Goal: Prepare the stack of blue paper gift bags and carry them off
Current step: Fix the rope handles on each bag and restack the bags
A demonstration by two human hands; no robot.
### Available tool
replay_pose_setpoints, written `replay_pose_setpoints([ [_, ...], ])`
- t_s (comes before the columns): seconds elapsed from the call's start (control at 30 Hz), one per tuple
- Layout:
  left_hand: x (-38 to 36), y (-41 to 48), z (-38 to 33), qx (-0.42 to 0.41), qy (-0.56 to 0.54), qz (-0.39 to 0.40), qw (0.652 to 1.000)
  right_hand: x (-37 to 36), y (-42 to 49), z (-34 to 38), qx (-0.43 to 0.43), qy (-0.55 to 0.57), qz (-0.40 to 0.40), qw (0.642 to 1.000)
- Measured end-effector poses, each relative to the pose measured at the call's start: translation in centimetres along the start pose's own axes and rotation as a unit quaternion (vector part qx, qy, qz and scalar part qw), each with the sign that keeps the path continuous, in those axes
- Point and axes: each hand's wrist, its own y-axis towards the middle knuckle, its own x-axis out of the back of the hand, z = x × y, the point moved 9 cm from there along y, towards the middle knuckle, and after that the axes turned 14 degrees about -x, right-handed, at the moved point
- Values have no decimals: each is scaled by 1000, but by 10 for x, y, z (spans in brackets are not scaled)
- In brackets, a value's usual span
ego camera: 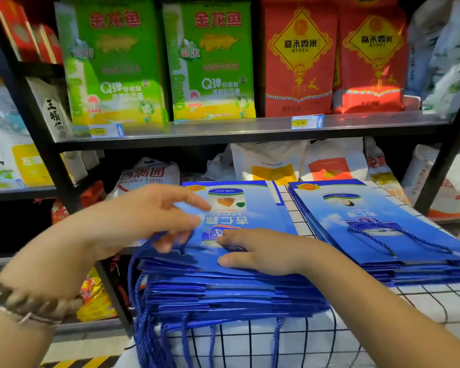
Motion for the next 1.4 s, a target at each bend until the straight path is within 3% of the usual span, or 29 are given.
replay_pose_setpoints([
  [0.07, -3, 1, -14, -13, -140, -43, 989, 9, -3, 6, 30, 28, -61, 997],
  [0.17, -7, 7, -18, -11, -243, -104, 964, 29, -13, 9, 69, 270, -108, 954],
  [0.23, -11, 13, -16, -4, -292, -127, 948, 29, -17, 8, 79, 373, -58, 923],
  [0.33, -15, 21, -11, 6, -331, -153, 931, 16, -22, 19, 108, 403, 49, 908],
  [0.47, -18, 30, -2, 21, -354, -196, 914, 21, -25, 14, 89, 413, 41, 905],
  [0.53, -17, 33, 2, 17, -329, -210, 921, 27, -25, 4, 55, 452, 29, 890],
  [0.63, -19, 35, 3, 3, -184, -184, 965, 46, -25, -21, -30, 472, -55, 879],
  [0.73, -42, 37, -1, -4, -30, -76, 997, 58, -26, -32, -45, 476, -88, 874],
  [0.83, -68, 37, 0, -17, 73, 13, 997, 59, -25, -41, -64, 513, -84, 852],
  [1.0, -73, 45, 7, -24, 83, -6, 996, 50, -23, -53, -105, 472, -83, 871],
  [1.13, -73, 46, 14, 3, 53, -28, 998, 77, -33, -84, -155, 317, -254, 900],
  [1.2, -74, 46, 15, 8, 55, -26, 998, 92, -44, -83, -124, 226, -347, 902],
  [1.3, -74, 47, 15, 11, 46, -26, 999, 84, -45, -54, 11, 205, -301, 931],
  [1.4, -75, 47, 14, 5, 53, -25, 998, 71, -42, -49, 35, 253, -254, 933],
])
